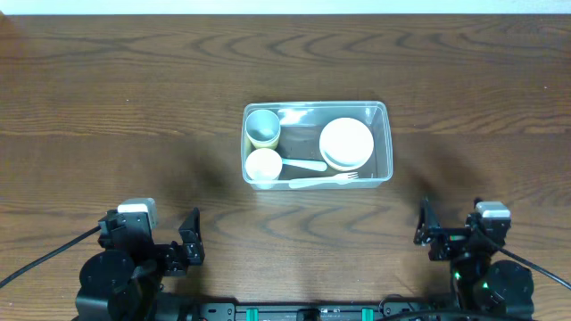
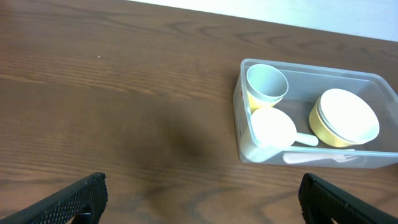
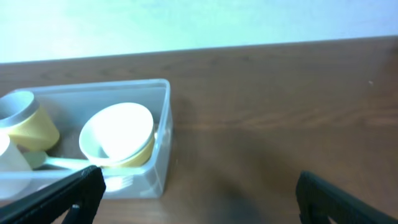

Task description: Pack container

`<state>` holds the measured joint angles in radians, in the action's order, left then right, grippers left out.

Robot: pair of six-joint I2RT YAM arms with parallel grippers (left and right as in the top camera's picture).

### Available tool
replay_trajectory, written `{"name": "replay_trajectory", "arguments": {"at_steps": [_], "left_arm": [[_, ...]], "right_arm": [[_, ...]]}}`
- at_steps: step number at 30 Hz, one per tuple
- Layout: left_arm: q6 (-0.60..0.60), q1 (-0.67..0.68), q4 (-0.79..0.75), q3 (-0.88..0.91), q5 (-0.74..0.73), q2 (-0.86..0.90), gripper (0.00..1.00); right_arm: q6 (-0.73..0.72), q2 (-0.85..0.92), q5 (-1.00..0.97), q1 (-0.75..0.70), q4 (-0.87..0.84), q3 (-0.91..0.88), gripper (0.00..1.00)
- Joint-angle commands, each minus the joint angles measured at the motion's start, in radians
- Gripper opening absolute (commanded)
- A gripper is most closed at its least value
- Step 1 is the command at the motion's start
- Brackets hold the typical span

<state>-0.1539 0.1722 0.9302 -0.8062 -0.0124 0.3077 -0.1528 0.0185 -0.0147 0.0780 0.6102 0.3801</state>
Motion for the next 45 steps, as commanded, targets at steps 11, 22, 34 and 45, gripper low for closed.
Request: {"name": "replay_trajectory", "arguments": {"at_steps": [11, 22, 34, 45], "left_arm": [[-0.004, -0.002, -0.004, 0.006, -0.003, -0.002, 0.98], [-0.004, -0.002, -0.004, 0.006, -0.003, -0.002, 0.98], [-0.004, -0.002, -0.004, 0.006, -0.003, -0.002, 0.98], [-0.004, -0.002, -0.004, 0.006, -0.003, -0.002, 0.98]], "right_arm": [[0.278, -0.014, 0.011, 0.017, -0.644, -0.307, 0.99], [0.307, -0.014, 0.007, 0.021, -0.537, -0.375, 0.99], [0.307, -0.013, 0.007, 0.021, -0.536, -0.375, 0.99], [0.307, -0.013, 0.007, 0.021, -0.536, -0.375, 0.99]]}}
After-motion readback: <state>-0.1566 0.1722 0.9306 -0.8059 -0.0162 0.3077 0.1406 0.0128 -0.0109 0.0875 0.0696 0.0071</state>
